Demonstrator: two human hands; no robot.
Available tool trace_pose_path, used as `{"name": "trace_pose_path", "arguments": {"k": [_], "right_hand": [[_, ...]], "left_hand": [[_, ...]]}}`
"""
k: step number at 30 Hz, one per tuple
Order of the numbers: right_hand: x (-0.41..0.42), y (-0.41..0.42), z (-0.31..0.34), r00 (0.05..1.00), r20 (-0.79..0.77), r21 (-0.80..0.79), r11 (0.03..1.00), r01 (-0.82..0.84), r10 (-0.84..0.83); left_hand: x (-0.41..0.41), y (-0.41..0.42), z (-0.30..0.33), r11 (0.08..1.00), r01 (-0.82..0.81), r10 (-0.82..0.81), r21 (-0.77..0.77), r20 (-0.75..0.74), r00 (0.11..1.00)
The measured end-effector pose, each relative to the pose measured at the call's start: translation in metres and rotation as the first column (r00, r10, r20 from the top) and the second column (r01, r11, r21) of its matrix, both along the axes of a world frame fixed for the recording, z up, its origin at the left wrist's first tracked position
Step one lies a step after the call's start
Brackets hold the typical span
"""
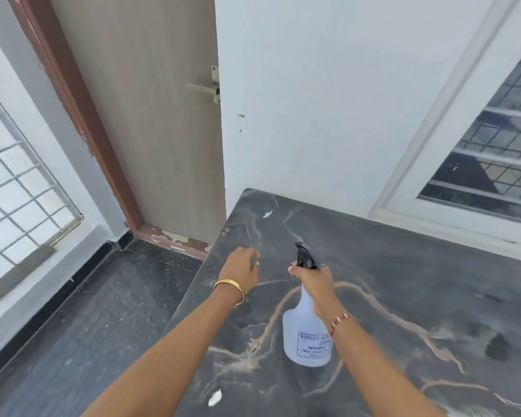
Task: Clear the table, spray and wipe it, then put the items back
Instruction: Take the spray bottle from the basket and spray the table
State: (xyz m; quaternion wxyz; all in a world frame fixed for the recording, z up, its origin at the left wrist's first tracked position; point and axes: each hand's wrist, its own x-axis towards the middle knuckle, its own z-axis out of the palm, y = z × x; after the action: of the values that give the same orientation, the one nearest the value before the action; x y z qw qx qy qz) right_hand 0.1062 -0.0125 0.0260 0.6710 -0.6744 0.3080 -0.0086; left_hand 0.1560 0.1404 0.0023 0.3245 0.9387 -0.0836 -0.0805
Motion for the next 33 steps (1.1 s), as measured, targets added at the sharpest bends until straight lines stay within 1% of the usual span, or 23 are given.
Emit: {"name": "trace_pose_path", "arguments": {"k": [2,4,8,10,12,15,20,25,30,31,33], "right_hand": [[0.011,0.001,-0.002,1.0,-0.01,-0.064,0.998,-0.005,0.004],[0.023,0.0,-0.005,0.999,-0.023,-0.082,0.996,-0.028,0.026],[0.046,0.001,-0.016,0.995,-0.06,-0.036,0.996,-0.08,0.078],[0.051,0.004,-0.019,0.99,-0.097,-0.055,0.993,-0.109,0.104],[0.055,0.008,-0.022,0.985,-0.126,-0.085,0.988,-0.129,0.118],[0.063,0.009,-0.024,0.988,-0.115,-0.099,0.988,-0.116,0.104],[0.085,0.008,-0.017,0.997,-0.05,-0.121,0.991,-0.063,0.057],[0.098,0.011,-0.022,0.995,-0.102,-0.244,0.969,-0.038,0.013],[0.097,0.0,-0.029,0.992,-0.12,-0.215,0.976,0.012,-0.039],[0.096,-0.005,-0.029,0.991,-0.123,-0.188,0.982,0.033,-0.057],[0.091,-0.017,-0.028,0.987,-0.125,-0.073,0.993,0.093,-0.101]], "left_hand": [[0.011,0.0,-0.001,1.0,0.017,-0.017,0.021,0.018,1.0],[0.021,0.001,-0.004,0.997,0.04,-0.043,0.066,0.042,0.998],[0.042,0.007,-0.011,0.954,0.142,-0.167,0.265,0.074,0.983],[0.05,0.009,-0.015,0.929,0.167,-0.198,0.331,0.061,0.978],[0.057,0.01,-0.019,0.914,0.186,-0.208,0.361,0.023,0.978],[0.067,0.01,-0.024,0.892,0.219,-0.233,0.395,-0.013,0.972],[0.08,0.013,-0.024,0.884,0.222,-0.221,0.412,-0.052,0.974],[0.087,0.014,-0.021,0.895,0.224,-0.213,0.386,-0.071,0.974],[0.09,0.015,-0.025,0.905,0.222,-0.208,0.364,-0.079,0.975],[0.09,0.014,-0.026,0.906,0.226,-0.211,0.358,-0.082,0.974],[0.09,0.011,-0.027,0.909,0.236,-0.22,0.345,-0.085,0.972]]}}
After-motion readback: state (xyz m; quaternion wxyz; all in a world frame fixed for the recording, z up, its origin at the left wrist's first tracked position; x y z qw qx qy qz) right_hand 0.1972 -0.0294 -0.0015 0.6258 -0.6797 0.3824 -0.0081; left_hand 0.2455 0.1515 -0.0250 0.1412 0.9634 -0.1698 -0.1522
